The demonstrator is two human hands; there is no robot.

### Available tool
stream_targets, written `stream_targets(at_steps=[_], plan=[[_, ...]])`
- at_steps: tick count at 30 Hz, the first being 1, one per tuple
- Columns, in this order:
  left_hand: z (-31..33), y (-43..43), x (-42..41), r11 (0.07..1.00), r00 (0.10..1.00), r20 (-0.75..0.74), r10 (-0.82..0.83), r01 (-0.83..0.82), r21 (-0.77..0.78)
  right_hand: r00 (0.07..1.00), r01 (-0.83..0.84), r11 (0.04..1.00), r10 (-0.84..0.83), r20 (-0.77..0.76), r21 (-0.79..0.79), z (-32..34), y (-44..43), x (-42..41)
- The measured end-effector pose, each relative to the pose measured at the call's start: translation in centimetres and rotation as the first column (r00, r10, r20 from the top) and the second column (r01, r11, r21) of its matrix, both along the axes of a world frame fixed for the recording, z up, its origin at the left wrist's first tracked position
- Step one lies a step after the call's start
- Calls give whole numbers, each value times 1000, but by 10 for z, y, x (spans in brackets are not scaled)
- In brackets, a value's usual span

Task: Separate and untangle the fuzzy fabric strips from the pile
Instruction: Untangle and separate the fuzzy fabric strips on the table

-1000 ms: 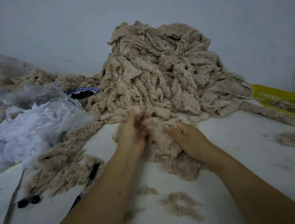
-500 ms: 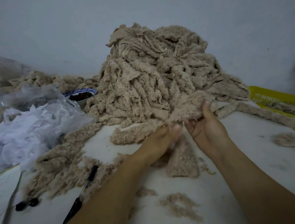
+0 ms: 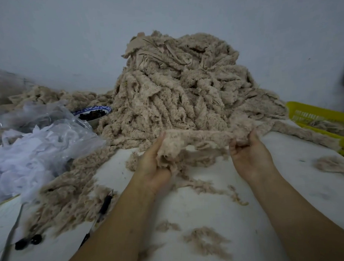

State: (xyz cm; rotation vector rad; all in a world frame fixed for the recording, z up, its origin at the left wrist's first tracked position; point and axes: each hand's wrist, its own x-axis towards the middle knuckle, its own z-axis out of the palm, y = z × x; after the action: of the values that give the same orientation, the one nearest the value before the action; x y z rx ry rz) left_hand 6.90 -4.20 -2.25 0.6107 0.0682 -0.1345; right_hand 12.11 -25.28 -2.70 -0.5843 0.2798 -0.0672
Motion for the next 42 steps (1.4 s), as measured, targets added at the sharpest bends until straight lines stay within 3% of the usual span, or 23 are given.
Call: stream_targets(at_steps=[2, 4, 8, 10, 12, 15, 17, 19, 22, 27, 30, 33, 35, 37, 38, 40, 41, 42], plan=[[-2, 1, 2, 999, 999, 38, 33, -33, 8, 998, -47, 984, 54, 37, -171, 1, 3, -3], [-4, -2, 5, 995, 996, 86, 29, -37, 91, 974, -118, 905, 186, 130, -409, 6, 11, -11], [-5, -14, 1, 914, 984, 148, -97, 29, 404, 849, -138, 549, 495, 187, -824, 3, 37, -30], [-8, -19, -1, 853, 981, 147, -126, 32, 520, 838, -65, 405, 519, 171, -912, -1, 45, -33], [-7, -19, 1, 845, 992, 100, -73, 8, 534, 869, -21, 368, 466, 165, -930, -4, 43, -29], [-5, -18, 2, 758, 996, 86, 25, -75, 648, 889, -25, 390, 430, 158, -920, -4, 35, -25], [-5, -20, 1, 628, 987, 148, 61, -153, 763, 897, -15, 430, 405, 178, -903, -4, 33, -24], [-2, -23, -1, 588, 971, 226, 81, -230, 776, 898, -5, 440, 396, 190, -898, -4, 34, -22], [5, -23, 0, 635, 937, 312, 159, -339, 694, 930, -46, 505, 336, 147, -862, -4, 34, -16], [11, -30, -6, 681, 901, 412, 135, -386, 622, 959, -84, 589, 266, 95, -804, -8, 29, -11], [15, -18, -4, 793, 888, 414, 200, -395, 464, 982, -90, 714, 181, 59, -694, -4, 11, -3], [10, -7, -5, 786, 902, 400, 164, -365, 499, 966, -210, 815, 260, 16, -539, -4, -2, 1], [3, -8, -9, 662, 932, 361, 2, -272, 698, 929, -323, 797, 369, -13, -511, -7, 5, -2], [-2, -13, -14, 416, 949, 255, -185, -160, 895, 894, -399, 790, 449, -4, -466, -3, 11, -7], [-5, -15, -14, 302, 943, 228, -244, -150, 942, 903, -383, 847, 427, 43, -369, 1, 8, -7], [-8, -18, -12, 185, 902, 309, -302, -263, 947, 948, -264, 964, 253, 191, 32, 10, -6, -6], [-8, -17, -10, 152, 884, 373, -283, -343, 927, 963, -203, 959, 159, 219, 196, 10, -12, -5], [-8, -14, -6, 84, 868, 437, -235, -429, 899, 978, -161, 953, 119, 169, 258, 7, -16, -5]])
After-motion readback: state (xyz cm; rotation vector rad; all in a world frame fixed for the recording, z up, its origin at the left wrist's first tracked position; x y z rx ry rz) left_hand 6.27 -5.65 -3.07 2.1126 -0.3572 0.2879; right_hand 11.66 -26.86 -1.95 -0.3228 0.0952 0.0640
